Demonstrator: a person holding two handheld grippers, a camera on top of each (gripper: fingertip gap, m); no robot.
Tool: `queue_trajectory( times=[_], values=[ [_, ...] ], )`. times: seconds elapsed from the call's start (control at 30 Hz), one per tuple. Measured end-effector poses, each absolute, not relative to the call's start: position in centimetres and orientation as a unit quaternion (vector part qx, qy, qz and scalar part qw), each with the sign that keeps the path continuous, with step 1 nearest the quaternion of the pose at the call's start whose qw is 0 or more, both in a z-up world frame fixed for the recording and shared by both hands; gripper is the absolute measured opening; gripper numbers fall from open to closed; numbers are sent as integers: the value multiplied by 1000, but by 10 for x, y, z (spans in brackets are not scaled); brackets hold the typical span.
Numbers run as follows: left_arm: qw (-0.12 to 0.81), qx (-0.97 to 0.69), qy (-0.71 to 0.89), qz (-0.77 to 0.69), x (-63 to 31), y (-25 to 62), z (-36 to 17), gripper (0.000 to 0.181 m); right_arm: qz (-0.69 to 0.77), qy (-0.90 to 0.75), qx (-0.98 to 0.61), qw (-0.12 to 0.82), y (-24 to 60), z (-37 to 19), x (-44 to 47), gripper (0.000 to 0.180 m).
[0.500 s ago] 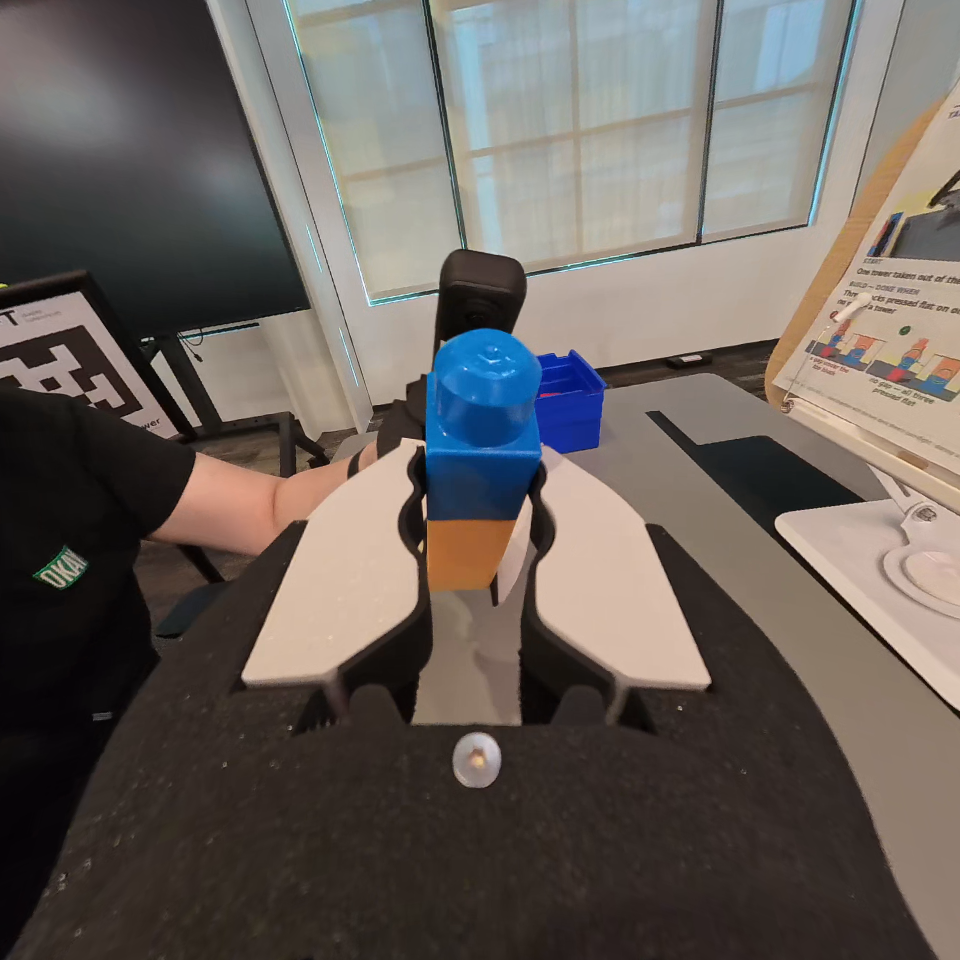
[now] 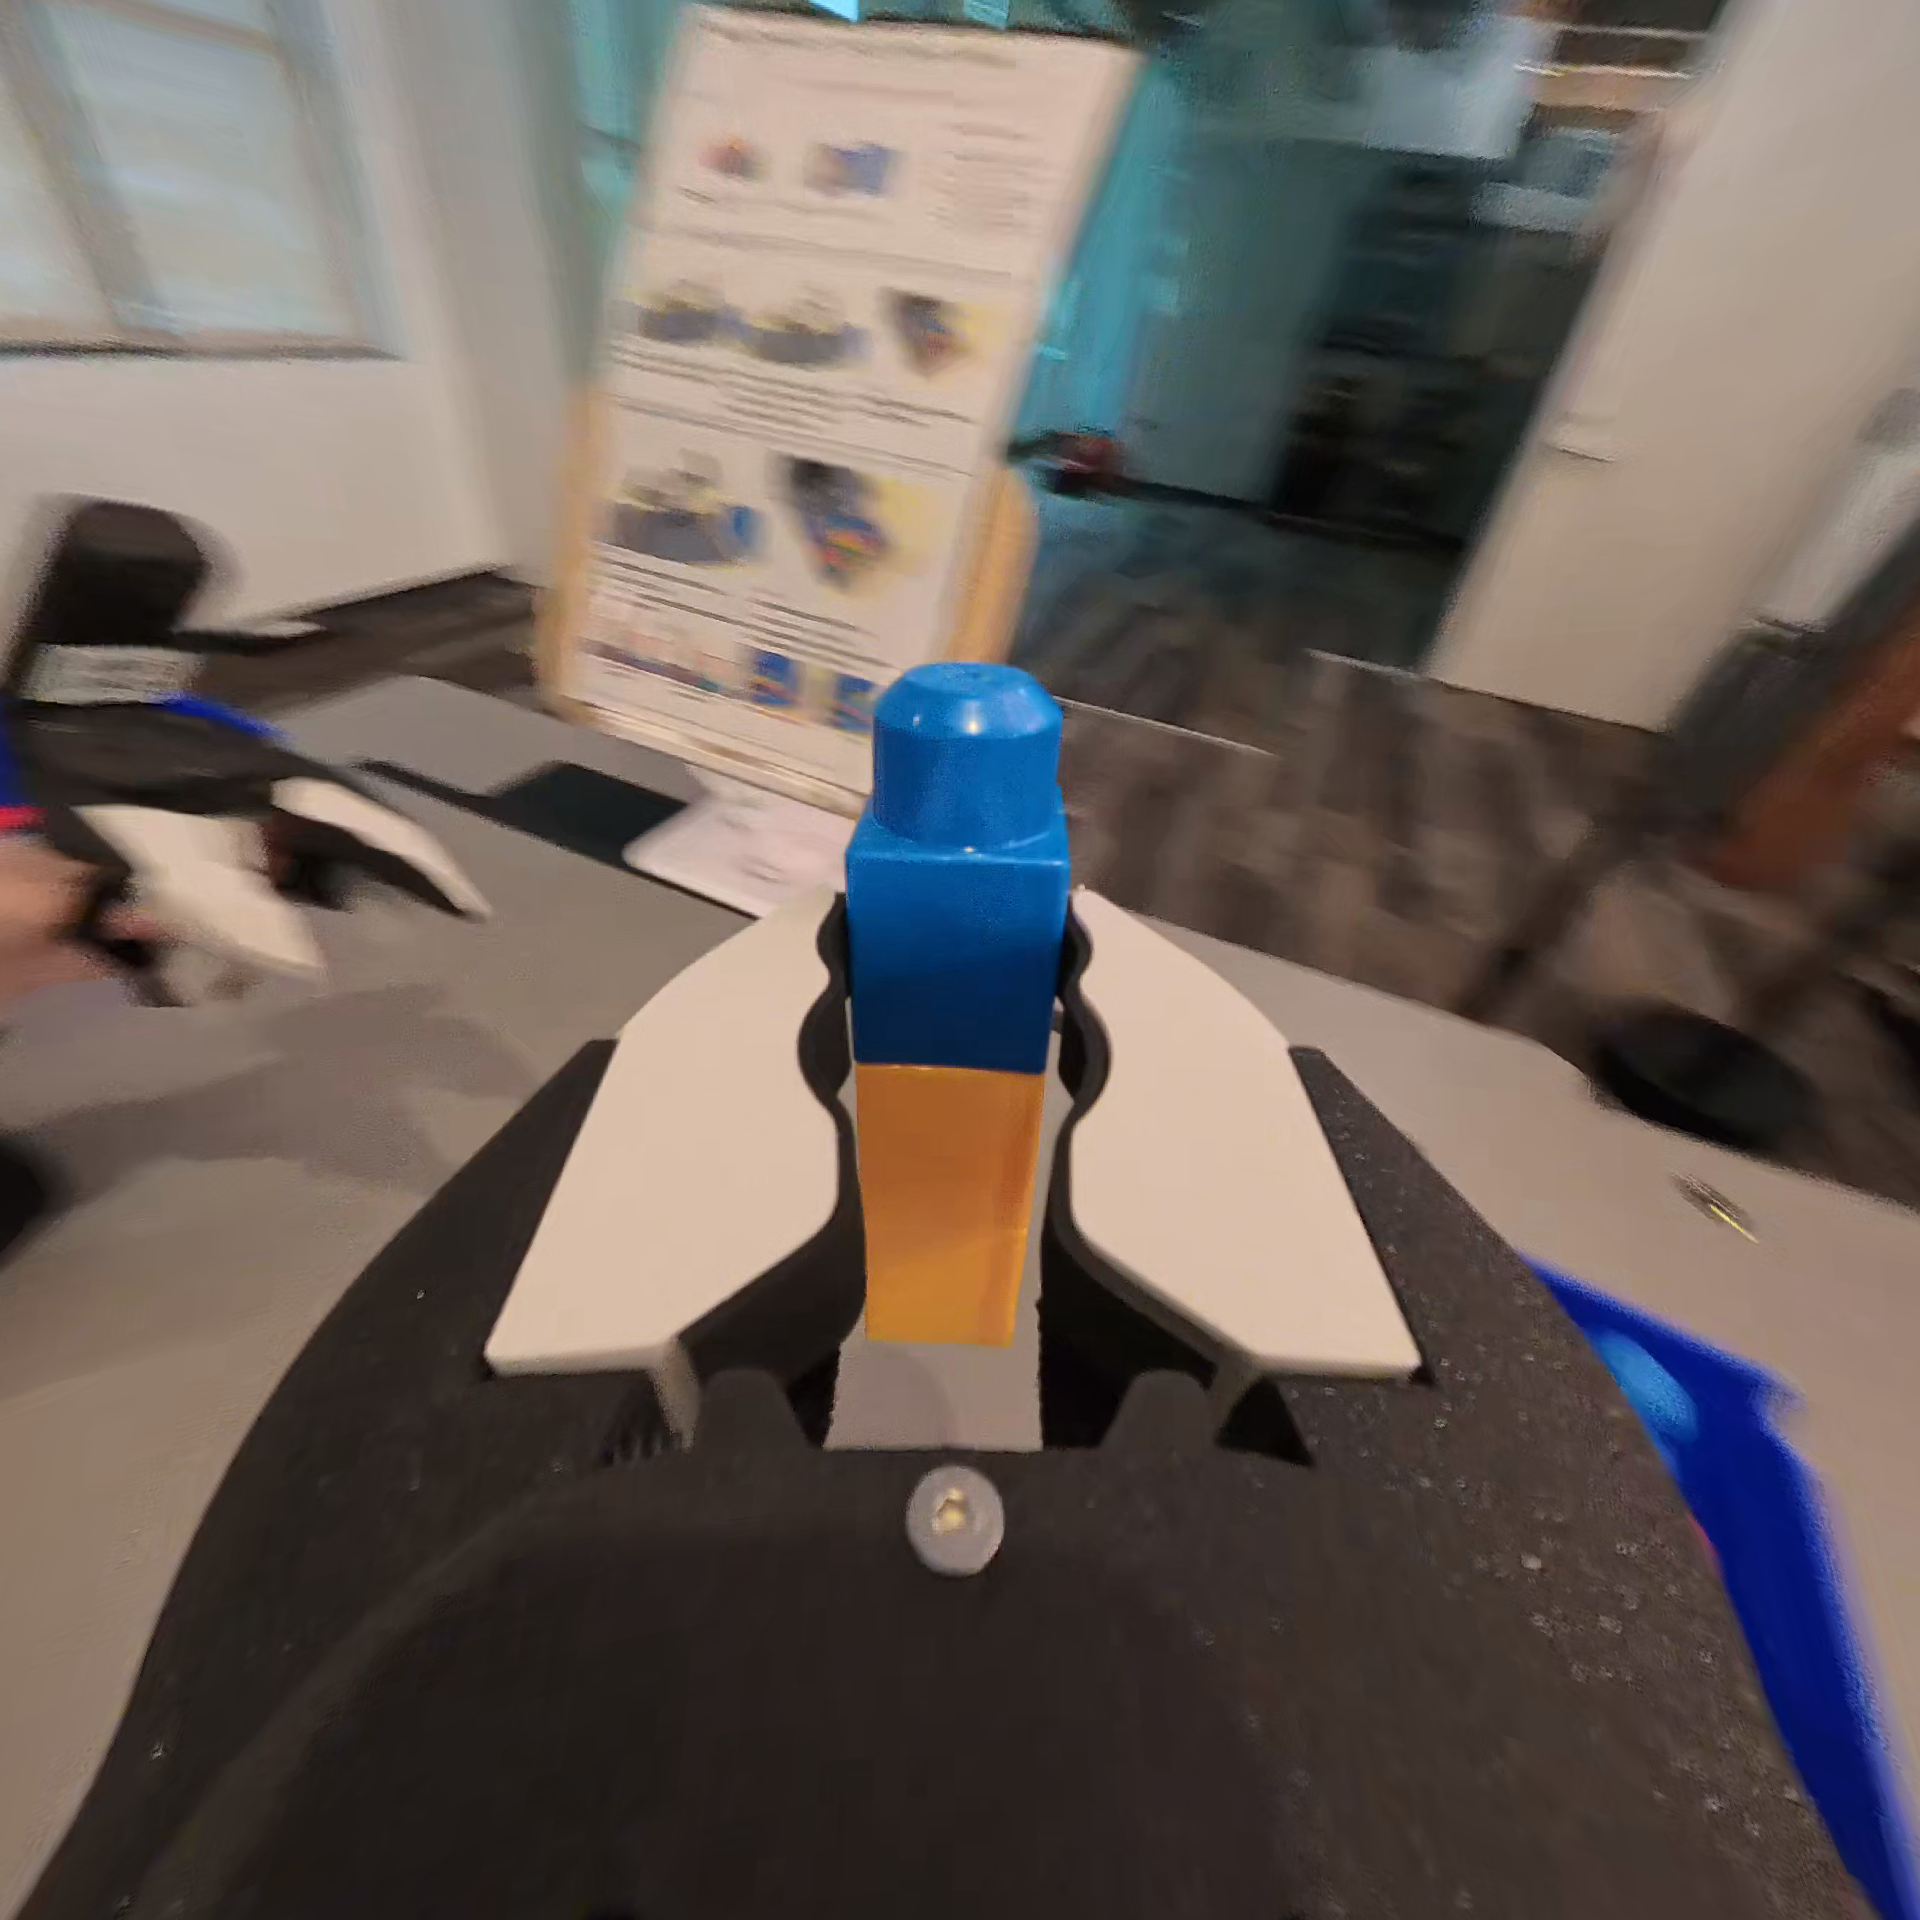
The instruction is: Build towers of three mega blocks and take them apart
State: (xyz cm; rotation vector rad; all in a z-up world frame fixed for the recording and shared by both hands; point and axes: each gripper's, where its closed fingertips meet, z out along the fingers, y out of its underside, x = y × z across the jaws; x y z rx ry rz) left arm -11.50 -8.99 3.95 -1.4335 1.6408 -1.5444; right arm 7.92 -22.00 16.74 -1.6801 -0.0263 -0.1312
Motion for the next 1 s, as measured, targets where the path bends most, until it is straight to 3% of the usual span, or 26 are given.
queue_trajectory(
  times=[0.1,0.23,0.43,1.0],
  values=[
    [233,-522,589,-571,-116,-90,45,62,-134,116,-746,642,-275,131,144,36],
    [241,-519,590,-570,-118,-91,50,61,-127,243,-723,634,-324,62,193,36],
    [242,-508,594,-575,-121,-97,56,59,-124,276,-724,620,-329,-16,215,36],
    [237,-506,595,-578,-121,-98,56,57,-138,246,-763,582,-319,-70,216,37]
  ],
)
